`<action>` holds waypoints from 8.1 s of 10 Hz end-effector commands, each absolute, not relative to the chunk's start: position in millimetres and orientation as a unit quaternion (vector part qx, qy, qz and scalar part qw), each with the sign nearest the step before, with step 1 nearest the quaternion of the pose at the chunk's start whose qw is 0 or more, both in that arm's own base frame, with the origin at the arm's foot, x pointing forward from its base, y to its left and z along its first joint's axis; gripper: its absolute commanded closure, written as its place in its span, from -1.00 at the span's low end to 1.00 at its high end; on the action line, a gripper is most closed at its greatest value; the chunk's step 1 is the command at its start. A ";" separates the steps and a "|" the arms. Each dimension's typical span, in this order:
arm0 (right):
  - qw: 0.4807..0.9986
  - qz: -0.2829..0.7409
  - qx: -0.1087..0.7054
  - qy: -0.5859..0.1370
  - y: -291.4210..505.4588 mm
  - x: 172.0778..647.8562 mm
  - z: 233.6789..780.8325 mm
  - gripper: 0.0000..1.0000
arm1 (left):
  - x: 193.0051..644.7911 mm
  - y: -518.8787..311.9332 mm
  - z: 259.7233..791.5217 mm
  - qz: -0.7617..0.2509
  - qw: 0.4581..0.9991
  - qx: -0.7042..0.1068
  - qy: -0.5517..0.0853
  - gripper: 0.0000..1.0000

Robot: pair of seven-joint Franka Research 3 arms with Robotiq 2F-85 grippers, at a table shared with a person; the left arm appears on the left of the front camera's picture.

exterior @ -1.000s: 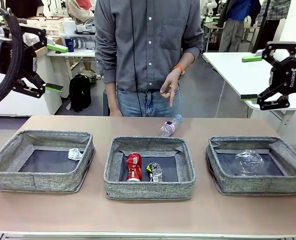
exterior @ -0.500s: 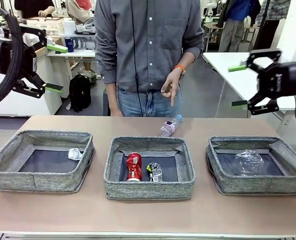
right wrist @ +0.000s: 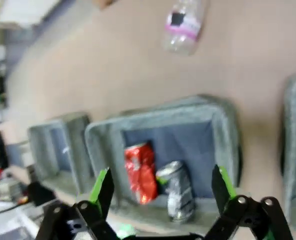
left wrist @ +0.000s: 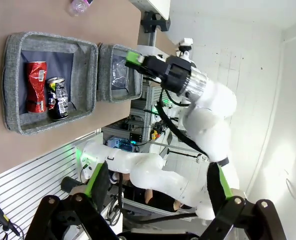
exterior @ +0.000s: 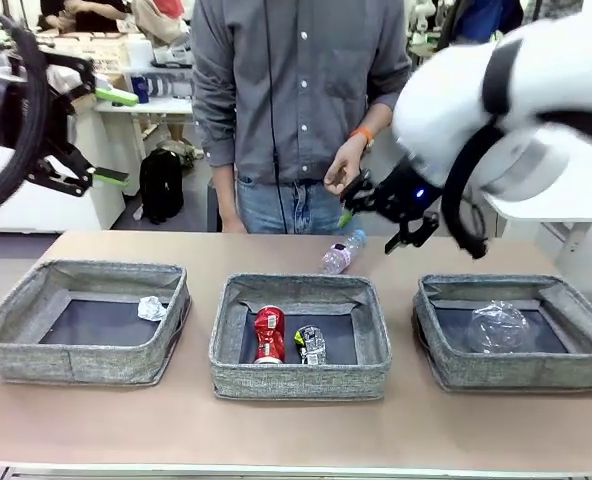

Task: Sort the waste into the appropriate baskets.
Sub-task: Pick up the waste item pointed out by the person, then place the picked waste into the Fabric basket indicated by the person.

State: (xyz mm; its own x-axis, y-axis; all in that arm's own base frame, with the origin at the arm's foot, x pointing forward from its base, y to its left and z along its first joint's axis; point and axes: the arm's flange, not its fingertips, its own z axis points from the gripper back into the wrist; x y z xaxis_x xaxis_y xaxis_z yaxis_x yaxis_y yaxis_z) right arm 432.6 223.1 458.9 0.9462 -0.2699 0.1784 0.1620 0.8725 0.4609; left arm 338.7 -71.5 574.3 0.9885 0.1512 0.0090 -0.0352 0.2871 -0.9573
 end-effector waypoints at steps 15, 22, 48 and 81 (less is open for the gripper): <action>0.968 -0.204 0.063 -0.129 292.4 589.4 349.1 -1.00 | 337.0 -69.6 576.4 0.057 0.804 -0.590 -0.045 -1.00; 0.970 -0.210 0.061 -0.107 298.2 605.4 317.8 -1.00 | 337.0 -69.6 576.4 0.057 0.804 -0.590 -0.045 -1.00; 0.926 0.143 0.338 -0.088 293.2 350.4 599.5 1.00 | 337.0 -69.6 576.4 0.057 0.804 -0.590 -0.045 -1.00; 0.990 0.103 0.059 -0.074 396.0 347.9 732.8 0.57 | 337.0 -69.6 576.4 0.057 0.804 -0.590 -0.045 -1.00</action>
